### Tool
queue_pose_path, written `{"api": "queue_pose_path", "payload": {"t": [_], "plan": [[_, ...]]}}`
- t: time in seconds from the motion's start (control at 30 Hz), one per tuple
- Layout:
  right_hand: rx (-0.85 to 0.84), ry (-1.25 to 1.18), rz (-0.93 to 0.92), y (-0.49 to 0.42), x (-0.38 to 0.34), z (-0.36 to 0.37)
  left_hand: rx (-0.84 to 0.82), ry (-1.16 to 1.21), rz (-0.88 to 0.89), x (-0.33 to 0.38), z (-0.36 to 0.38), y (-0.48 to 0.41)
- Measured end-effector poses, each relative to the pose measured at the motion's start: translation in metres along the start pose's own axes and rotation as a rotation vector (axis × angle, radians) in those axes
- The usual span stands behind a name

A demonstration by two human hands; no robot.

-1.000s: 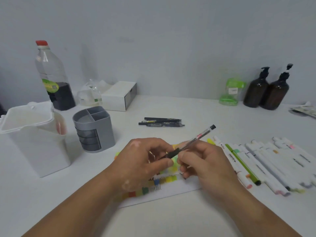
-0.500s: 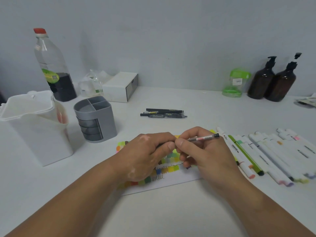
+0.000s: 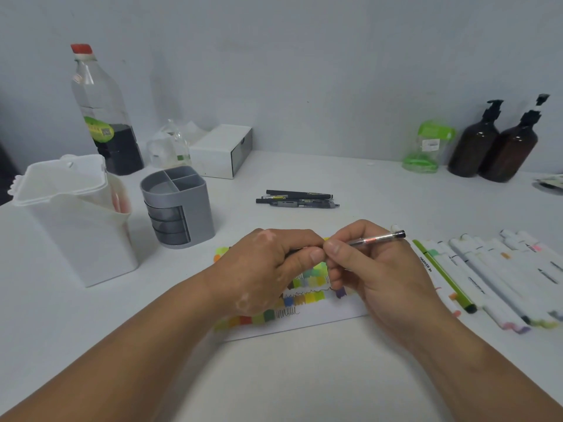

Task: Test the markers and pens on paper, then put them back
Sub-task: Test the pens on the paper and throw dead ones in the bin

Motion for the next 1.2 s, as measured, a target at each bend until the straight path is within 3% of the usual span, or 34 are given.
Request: {"api": "queue_pose_path", "payload": {"t": [0.17,0.33,0.5,0.73,1.2], "plan": [[0.032,0.032,-0.005,-0.001,-0.001,-0.002,-0.014,-0.007,-0.009,-0.001,0.005,0.000],[0.264,-0.062,0.073,-0.008,-0.002,-0.016,-0.007,-0.132,-0.117,-0.024,-0.012,-0.001],[0.052,-0.050,0.249,-0.001,0.005,-0.008,-0.060,-0.316,-0.180,-0.036,-0.010,-0.002],[-0.125,0.371,0.071,0.017,0.019,0.012,-0.098,-0.367,-0.191,-0.038,-0.012,-0.004],[-0.166,0.538,0.026,0.020,0.020,0.013,-0.123,-0.390,-0.192,-0.034,-0.010,-0.005]]}}
Point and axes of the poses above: each hand's wrist, its own y-axis away from the middle knuckle, its own z-axis out of the palm, x = y × z, the point moved 2 cm from there along -y, towards the middle knuckle, and after that the axes turned 15 degrees about x, right-handed, at the moved point
